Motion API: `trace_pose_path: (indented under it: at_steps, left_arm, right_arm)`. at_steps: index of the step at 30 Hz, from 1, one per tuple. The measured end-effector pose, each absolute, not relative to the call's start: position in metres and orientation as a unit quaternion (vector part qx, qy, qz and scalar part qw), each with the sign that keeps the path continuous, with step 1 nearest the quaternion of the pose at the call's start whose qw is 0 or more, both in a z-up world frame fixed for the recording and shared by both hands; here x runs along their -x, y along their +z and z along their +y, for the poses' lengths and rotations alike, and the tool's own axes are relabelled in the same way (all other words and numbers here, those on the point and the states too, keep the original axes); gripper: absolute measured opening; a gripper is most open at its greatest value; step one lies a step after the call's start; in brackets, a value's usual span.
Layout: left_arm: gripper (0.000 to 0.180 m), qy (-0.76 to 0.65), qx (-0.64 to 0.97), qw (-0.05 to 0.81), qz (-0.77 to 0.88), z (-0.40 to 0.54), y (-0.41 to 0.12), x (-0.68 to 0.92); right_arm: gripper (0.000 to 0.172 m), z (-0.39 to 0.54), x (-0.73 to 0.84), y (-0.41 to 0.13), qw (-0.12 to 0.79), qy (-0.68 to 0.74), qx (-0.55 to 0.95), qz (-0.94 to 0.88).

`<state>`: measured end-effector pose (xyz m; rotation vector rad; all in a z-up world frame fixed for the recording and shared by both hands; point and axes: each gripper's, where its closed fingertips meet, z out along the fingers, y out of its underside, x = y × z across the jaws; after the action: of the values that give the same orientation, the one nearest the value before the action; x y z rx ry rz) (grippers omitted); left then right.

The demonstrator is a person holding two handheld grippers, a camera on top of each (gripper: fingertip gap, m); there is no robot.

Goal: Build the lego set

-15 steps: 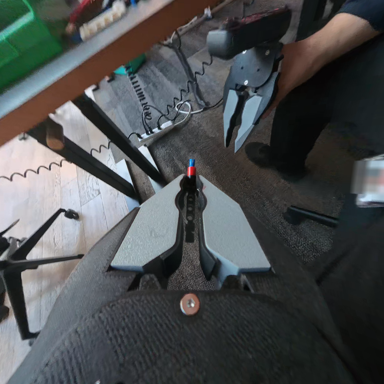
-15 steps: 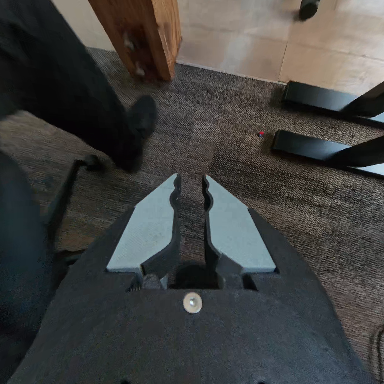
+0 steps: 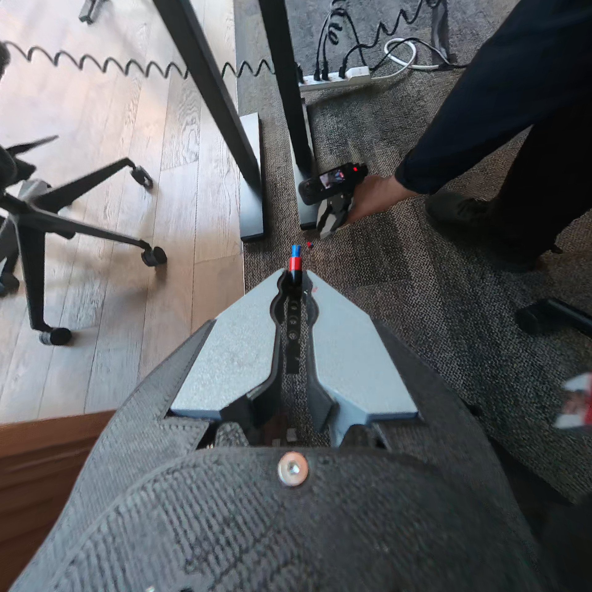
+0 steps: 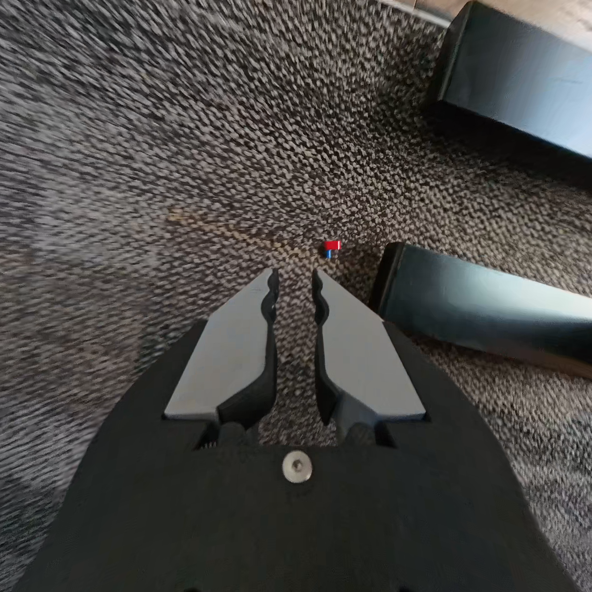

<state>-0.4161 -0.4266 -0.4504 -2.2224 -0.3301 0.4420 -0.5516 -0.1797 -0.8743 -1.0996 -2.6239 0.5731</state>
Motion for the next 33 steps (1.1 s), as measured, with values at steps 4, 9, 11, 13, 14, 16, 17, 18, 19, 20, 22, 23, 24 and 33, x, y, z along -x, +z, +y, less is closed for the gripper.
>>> trace_pose_path:
  at_steps: [4, 9, 11, 13, 14, 16, 17, 18, 19, 20, 22, 23, 24, 33]
  left_arm:
    - [0.006, 0.149, 0.888, 0.403, -0.166, -0.449, -0.468, 0.425]
    - [0.006, 0.146, 0.882, 0.405, -0.194, -0.468, -0.474, 0.435]
    - [0.006, 0.148, 0.877, 0.408, -0.207, -0.474, -0.474, 0.44]
    - [0.006, 0.15, 0.874, 0.409, -0.214, -0.479, -0.474, 0.443]
    - [0.006, 0.152, 0.874, 0.408, -0.216, -0.48, -0.474, 0.444]
    - [0.006, 0.154, 0.871, 0.413, -0.216, -0.48, -0.472, 0.446]
    - [0.006, 0.155, 0.871, 0.413, -0.216, -0.481, -0.472, 0.446]
    - [0.006, 0.154, 0.872, 0.412, -0.216, -0.481, -0.472, 0.446]
    - [0.006, 0.154, 0.872, 0.411, -0.216, -0.481, -0.473, 0.446]
    - [0.006, 0.152, 0.873, 0.409, -0.216, -0.481, -0.474, 0.446]
    - [0.006, 0.15, 0.876, 0.405, -0.214, -0.481, -0.476, 0.445]
    - [0.006, 0.15, 0.877, 0.404, -0.212, -0.481, -0.476, 0.445]
    - [0.006, 0.151, 0.878, 0.404, -0.209, -0.48, -0.476, 0.445]
    - [0.006, 0.165, 0.881, 0.418, -0.15, -0.456, -0.456, 0.439]
  right_arm:
    - [0.021, -0.169, 0.586, -0.925, 0.115, 0.174, 0.373, -0.904]
    - [0.018, -0.165, 0.603, -0.951, 0.114, 0.153, 0.343, -0.92]
    - [0.018, -0.168, 0.603, -0.957, 0.108, 0.149, 0.335, -0.924]
    - [0.017, -0.167, 0.601, -0.965, 0.102, 0.136, 0.326, -0.93]
    - [0.017, -0.167, 0.598, -0.968, 0.098, 0.133, 0.322, -0.932]
    - [0.015, -0.168, 0.597, -0.972, 0.101, 0.13, 0.318, -0.934]
    - [0.012, -0.169, 0.596, -0.972, 0.102, 0.131, 0.318, -0.934]
    - [0.012, -0.17, 0.596, -0.973, 0.102, 0.133, 0.318, -0.933]
    - [0.012, -0.171, 0.596, -0.973, 0.102, 0.135, 0.316, -0.933]
    - [0.012, -0.171, 0.596, -0.973, 0.102, 0.136, 0.314, -0.934]
    - [0.012, -0.171, 0.597, -0.973, 0.1, 0.133, 0.31, -0.936]
    - [0.012, -0.17, 0.597, -0.972, 0.1, 0.13, 0.31, -0.937]
    - [0.012, -0.169, 0.597, -0.97, 0.102, 0.13, 0.31, -0.936]
    - [0.012, -0.209, 0.54, -0.829, 0.111, 0.204, 0.279, -0.932]
